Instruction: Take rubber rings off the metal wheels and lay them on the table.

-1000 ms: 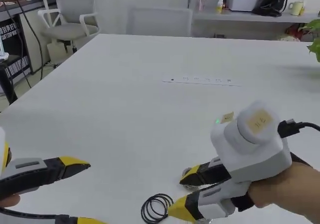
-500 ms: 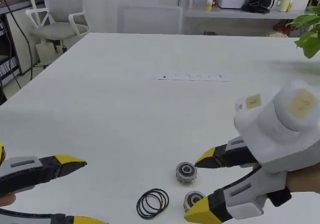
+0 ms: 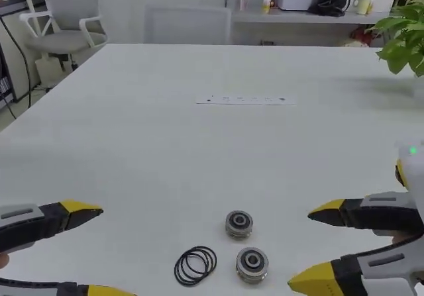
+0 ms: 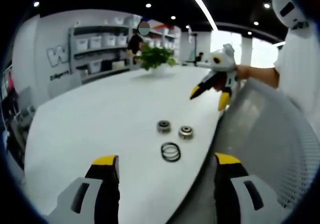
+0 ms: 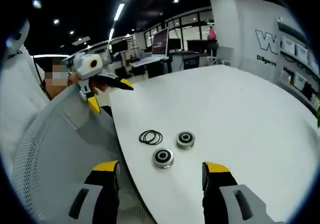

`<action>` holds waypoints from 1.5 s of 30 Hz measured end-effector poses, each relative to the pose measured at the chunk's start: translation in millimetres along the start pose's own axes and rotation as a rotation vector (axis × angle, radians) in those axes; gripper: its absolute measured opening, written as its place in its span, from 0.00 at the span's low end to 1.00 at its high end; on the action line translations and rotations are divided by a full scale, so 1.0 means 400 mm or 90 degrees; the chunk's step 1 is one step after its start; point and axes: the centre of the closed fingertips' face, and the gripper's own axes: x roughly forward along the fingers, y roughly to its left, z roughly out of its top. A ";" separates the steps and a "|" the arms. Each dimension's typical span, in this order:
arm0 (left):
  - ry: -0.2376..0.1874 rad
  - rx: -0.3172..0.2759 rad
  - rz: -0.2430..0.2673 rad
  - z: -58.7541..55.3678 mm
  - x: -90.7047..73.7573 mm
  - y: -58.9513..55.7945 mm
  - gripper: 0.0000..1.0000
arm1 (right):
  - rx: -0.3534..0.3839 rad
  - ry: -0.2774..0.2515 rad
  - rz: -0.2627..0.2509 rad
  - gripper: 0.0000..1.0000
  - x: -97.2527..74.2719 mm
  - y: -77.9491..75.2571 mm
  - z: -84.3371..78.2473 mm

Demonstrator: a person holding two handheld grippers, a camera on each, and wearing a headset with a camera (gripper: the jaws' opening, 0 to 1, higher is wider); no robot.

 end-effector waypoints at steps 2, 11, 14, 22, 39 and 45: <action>0.000 0.002 0.003 0.001 -0.002 0.003 0.79 | 0.019 -0.002 -0.011 0.67 -0.006 -0.006 -0.017; 0.002 -0.018 0.040 -0.011 -0.022 0.036 0.85 | 0.078 -0.018 -0.046 0.74 -0.036 -0.016 -0.062; -0.004 -0.033 0.057 -0.014 -0.034 0.051 0.90 | 0.094 -0.025 -0.053 0.77 -0.042 -0.016 -0.068; 0.012 -0.058 0.085 -0.045 -0.065 0.070 0.98 | 0.110 -0.023 -0.068 0.87 -0.049 -0.018 -0.083; 0.001 -0.116 0.083 -0.047 -0.065 0.057 1.00 | 0.110 -0.009 -0.086 0.99 -0.068 -0.013 -0.097; 0.002 -0.140 0.086 -0.051 -0.069 0.057 1.00 | 0.108 -0.015 -0.097 0.99 -0.077 -0.011 -0.090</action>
